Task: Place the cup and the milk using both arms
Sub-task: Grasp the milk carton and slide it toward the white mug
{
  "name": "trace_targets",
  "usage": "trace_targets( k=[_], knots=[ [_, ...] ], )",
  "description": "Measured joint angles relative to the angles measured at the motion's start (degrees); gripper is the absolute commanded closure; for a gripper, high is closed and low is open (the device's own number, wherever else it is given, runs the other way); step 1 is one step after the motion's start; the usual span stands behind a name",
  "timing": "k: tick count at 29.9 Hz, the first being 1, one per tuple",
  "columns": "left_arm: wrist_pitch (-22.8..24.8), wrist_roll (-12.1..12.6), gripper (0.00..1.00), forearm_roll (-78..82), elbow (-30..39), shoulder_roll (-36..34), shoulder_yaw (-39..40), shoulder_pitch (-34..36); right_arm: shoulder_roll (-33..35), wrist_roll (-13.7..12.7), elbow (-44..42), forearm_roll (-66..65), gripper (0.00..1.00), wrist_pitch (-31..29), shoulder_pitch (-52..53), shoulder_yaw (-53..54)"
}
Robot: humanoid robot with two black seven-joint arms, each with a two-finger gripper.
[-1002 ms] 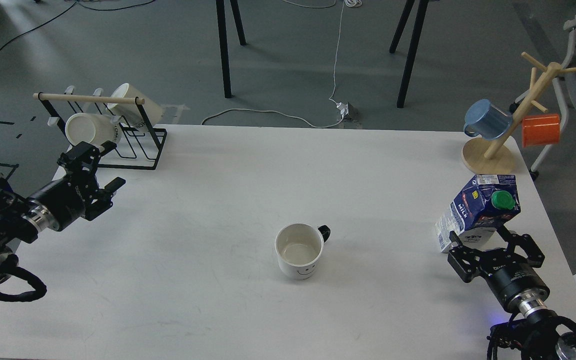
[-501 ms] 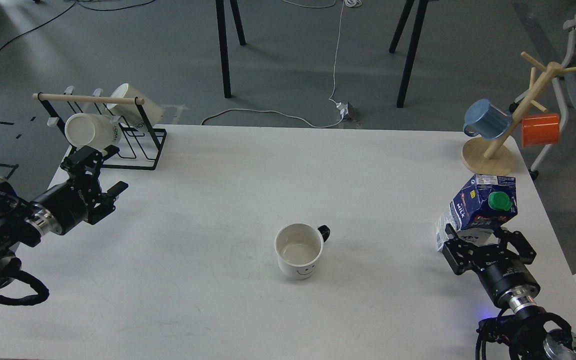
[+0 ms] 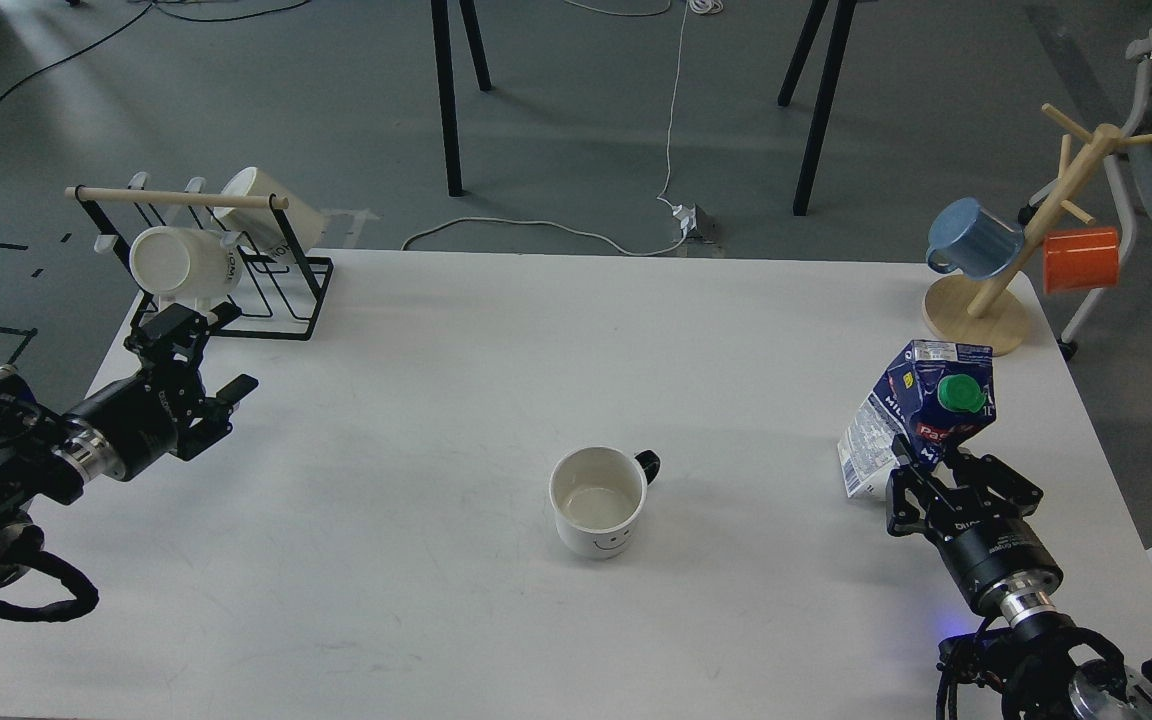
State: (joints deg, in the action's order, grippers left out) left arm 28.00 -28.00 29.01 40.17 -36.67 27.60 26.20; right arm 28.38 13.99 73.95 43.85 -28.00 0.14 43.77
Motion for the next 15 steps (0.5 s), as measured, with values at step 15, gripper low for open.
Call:
trace_targets(
  k=[15],
  knots=[
    [0.0, 0.0, 0.01, 0.0, 0.0, 0.1, -0.1, -0.1, -7.2, 0.1, 3.6, -12.8, 0.61, 0.0, -1.6, -3.6]
  ],
)
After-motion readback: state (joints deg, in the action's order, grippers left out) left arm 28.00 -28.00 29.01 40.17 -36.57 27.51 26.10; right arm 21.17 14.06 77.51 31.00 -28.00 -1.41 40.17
